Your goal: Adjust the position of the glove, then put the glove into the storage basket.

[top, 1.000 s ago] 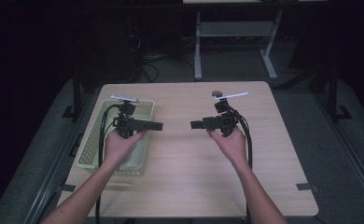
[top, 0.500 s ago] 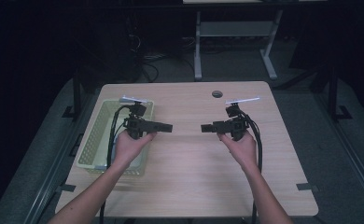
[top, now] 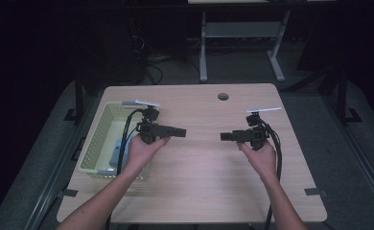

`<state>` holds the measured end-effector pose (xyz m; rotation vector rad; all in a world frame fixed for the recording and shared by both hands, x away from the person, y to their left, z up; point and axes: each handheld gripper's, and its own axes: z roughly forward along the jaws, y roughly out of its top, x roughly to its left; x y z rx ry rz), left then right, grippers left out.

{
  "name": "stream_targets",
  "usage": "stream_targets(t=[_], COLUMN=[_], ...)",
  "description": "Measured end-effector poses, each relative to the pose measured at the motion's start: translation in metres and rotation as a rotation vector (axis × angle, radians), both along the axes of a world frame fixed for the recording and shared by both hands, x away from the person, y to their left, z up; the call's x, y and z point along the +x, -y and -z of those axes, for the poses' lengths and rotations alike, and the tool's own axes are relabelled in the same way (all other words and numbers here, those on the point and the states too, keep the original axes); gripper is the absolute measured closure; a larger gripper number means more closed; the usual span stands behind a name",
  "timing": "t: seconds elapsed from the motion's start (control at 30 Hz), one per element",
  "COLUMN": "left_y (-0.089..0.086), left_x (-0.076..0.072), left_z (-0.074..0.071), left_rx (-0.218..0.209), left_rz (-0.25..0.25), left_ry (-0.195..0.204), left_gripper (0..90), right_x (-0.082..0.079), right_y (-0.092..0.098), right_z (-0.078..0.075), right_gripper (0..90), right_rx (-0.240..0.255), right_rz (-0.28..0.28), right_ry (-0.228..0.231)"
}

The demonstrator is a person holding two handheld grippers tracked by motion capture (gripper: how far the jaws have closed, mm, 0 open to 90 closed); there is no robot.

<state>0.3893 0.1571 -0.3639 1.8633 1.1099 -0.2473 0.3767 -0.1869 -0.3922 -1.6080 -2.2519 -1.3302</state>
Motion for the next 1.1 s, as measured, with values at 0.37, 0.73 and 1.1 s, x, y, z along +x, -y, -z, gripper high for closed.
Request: stream_targets(t=[0.37,0.73,1.1], left_y=[0.018,0.038,0.049], left_x=[-0.002,-0.007,-0.013], left_z=[0.007,0.014,0.027], left_rx=[0.002,-0.008,-0.01], left_rz=[0.032,0.069,0.077], left_ry=[-0.008,-0.01,-0.008], left_gripper=[25.8,25.8,25.9], right_x=[-0.012,-0.029,-0.038], right_y=[0.031,0.057,0.067], right_z=[0.019,0.033,0.038], right_gripper=[28.9,28.5,28.3], right_rx=[0.011,0.004,-0.012], right_rz=[0.046,0.078,0.081], right_ry=[-0.031,-0.034,-0.038])
